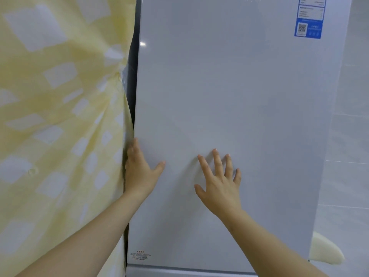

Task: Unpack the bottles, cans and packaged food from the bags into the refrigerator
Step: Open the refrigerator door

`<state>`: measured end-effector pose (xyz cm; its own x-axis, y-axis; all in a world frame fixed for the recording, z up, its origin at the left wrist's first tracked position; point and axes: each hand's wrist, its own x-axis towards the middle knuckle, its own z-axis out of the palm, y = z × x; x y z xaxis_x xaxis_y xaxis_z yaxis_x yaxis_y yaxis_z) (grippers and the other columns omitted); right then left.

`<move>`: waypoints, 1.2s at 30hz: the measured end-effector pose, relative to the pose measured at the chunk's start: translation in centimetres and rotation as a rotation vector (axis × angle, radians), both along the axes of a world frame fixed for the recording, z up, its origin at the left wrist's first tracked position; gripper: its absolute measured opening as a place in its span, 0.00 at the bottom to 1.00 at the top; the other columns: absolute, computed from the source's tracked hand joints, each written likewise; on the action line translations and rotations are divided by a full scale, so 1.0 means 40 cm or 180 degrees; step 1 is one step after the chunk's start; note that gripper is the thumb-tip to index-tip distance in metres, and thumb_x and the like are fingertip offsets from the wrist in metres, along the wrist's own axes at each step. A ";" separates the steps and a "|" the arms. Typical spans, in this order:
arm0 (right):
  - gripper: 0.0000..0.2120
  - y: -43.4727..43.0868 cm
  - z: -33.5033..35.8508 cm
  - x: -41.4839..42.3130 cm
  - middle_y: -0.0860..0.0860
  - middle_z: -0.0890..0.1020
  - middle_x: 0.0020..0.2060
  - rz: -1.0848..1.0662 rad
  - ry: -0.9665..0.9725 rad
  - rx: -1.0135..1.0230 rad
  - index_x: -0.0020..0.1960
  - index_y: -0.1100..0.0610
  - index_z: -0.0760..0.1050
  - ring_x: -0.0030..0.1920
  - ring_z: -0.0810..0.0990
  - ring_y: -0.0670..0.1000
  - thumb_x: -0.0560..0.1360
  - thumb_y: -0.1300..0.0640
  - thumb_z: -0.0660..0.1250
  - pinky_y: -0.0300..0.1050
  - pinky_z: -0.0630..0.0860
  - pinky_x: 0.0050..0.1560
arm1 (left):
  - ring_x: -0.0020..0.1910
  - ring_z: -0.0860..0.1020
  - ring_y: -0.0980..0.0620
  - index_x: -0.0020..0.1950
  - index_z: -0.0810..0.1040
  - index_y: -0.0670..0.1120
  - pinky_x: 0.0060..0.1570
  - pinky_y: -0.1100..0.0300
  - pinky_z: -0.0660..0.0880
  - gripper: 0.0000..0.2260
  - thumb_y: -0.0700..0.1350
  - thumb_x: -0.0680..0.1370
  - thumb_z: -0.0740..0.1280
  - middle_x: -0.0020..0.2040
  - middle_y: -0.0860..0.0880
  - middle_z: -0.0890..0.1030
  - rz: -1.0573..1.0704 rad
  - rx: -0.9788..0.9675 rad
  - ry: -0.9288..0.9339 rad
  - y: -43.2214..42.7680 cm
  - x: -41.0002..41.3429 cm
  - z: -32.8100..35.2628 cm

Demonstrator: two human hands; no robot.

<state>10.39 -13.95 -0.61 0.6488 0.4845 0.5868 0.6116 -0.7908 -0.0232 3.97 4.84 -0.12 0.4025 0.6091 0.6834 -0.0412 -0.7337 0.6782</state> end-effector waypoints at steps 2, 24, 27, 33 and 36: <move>0.35 -0.003 -0.001 -0.001 0.49 0.31 0.74 0.0008 0.0005 -0.0006 0.74 0.41 0.34 0.73 0.30 0.60 0.78 0.43 0.55 0.64 0.39 0.71 | 0.71 0.63 0.45 0.75 0.53 0.46 0.69 0.46 0.63 0.39 0.53 0.71 0.71 0.73 0.47 0.63 -0.0265 -0.0810 -0.0237 0.024 0.015 0.017; 0.34 -0.101 -0.043 -0.104 0.47 0.39 0.76 0.0285 0.0344 0.0052 0.76 0.44 0.40 0.76 0.38 0.56 0.78 0.46 0.57 0.60 0.42 0.73 | 0.57 0.76 0.40 0.65 0.69 0.41 0.57 0.45 0.74 0.23 0.52 0.75 0.66 0.61 0.43 0.75 0.0035 -0.1241 0.0060 -0.032 -0.111 0.016; 0.34 -0.141 -0.049 -0.152 0.48 0.40 0.76 0.0394 0.0370 0.0106 0.76 0.45 0.40 0.76 0.40 0.55 0.78 0.47 0.58 0.58 0.44 0.73 | 0.55 0.76 0.41 0.62 0.72 0.42 0.57 0.45 0.74 0.27 0.58 0.69 0.65 0.59 0.43 0.76 0.0045 -0.1027 -0.0181 -0.084 -0.176 -0.007; 0.33 -0.253 -0.080 -0.259 0.48 0.45 0.76 0.0764 0.0682 0.0422 0.76 0.46 0.45 0.76 0.46 0.53 0.78 0.48 0.59 0.52 0.49 0.73 | 0.49 0.77 0.43 0.53 0.75 0.46 0.50 0.51 0.74 0.21 0.54 0.65 0.58 0.52 0.44 0.79 0.0163 -0.0855 -0.0428 -0.233 -0.321 -0.020; 0.28 -0.310 -0.097 -0.326 0.48 0.55 0.75 0.1120 0.0833 0.0891 0.74 0.48 0.56 0.74 0.54 0.49 0.77 0.50 0.60 0.48 0.53 0.71 | 0.47 0.77 0.47 0.54 0.77 0.48 0.46 0.56 0.71 0.20 0.52 0.66 0.58 0.51 0.47 0.80 0.0095 -0.0838 -0.0671 -0.331 -0.398 -0.031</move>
<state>-2.65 -26.34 -4.50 0.6172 0.5476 0.5650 0.7847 -0.4800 -0.3921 -11.93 -8.42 -1.37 0.2484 0.7851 0.5674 -0.1818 -0.5375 0.8234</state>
